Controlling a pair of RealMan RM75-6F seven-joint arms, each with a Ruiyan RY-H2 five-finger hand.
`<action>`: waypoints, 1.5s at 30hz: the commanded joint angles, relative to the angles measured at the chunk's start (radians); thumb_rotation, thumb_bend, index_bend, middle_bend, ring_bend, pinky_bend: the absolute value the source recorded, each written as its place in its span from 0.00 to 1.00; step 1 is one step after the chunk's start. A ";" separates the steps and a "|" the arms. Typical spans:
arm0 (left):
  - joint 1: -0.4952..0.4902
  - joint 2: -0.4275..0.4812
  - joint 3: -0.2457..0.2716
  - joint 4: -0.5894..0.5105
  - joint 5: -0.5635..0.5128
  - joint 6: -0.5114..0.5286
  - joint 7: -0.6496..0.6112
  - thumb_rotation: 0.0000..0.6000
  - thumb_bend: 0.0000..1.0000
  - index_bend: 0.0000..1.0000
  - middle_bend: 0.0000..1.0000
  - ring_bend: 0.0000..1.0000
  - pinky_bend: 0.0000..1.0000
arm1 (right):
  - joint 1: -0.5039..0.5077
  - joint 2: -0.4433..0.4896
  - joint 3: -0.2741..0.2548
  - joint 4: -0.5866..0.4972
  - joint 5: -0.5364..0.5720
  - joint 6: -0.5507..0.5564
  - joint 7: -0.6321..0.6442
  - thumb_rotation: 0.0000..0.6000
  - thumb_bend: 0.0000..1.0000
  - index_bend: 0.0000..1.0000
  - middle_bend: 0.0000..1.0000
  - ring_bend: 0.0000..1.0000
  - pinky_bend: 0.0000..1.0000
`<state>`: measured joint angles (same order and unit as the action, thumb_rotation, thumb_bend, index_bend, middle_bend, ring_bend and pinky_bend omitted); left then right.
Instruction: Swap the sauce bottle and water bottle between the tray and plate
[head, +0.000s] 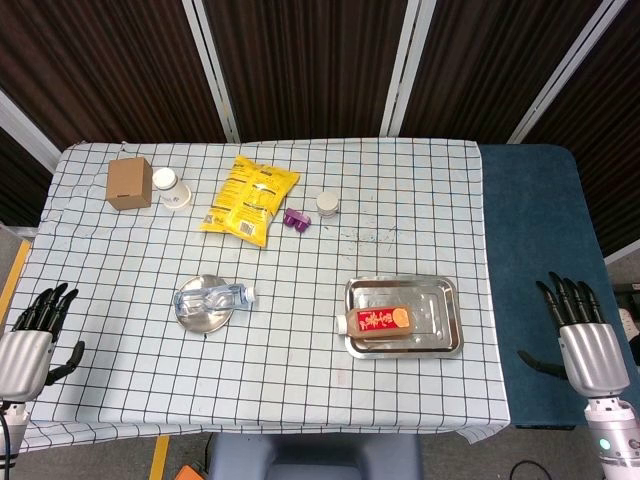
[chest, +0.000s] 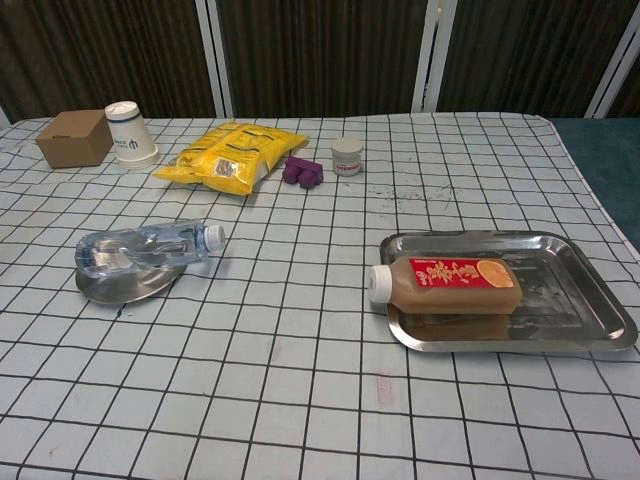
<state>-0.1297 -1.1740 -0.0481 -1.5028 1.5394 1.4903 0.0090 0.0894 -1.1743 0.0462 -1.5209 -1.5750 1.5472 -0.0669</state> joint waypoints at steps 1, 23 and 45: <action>-0.002 -0.001 -0.003 0.004 -0.001 0.000 0.000 1.00 0.42 0.00 0.00 0.00 0.20 | -0.003 -0.002 -0.003 0.004 -0.007 0.004 0.010 1.00 0.09 0.00 0.00 0.00 0.08; 0.008 0.006 -0.002 0.011 0.004 0.029 -0.039 1.00 0.42 0.00 0.00 0.00 0.20 | 0.172 -0.034 -0.016 -0.018 -0.078 -0.254 0.025 1.00 0.09 0.00 0.00 0.00 0.17; 0.004 0.009 -0.009 0.019 -0.011 0.019 -0.071 1.00 0.42 0.00 0.00 0.00 0.20 | 0.454 -0.309 0.084 0.065 0.155 -0.630 -0.247 1.00 0.09 0.34 0.23 0.23 0.32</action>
<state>-0.1267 -1.1655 -0.0567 -1.4850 1.5291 1.5084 -0.0593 0.5090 -1.4410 0.1167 -1.4902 -1.4634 0.9626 -0.2945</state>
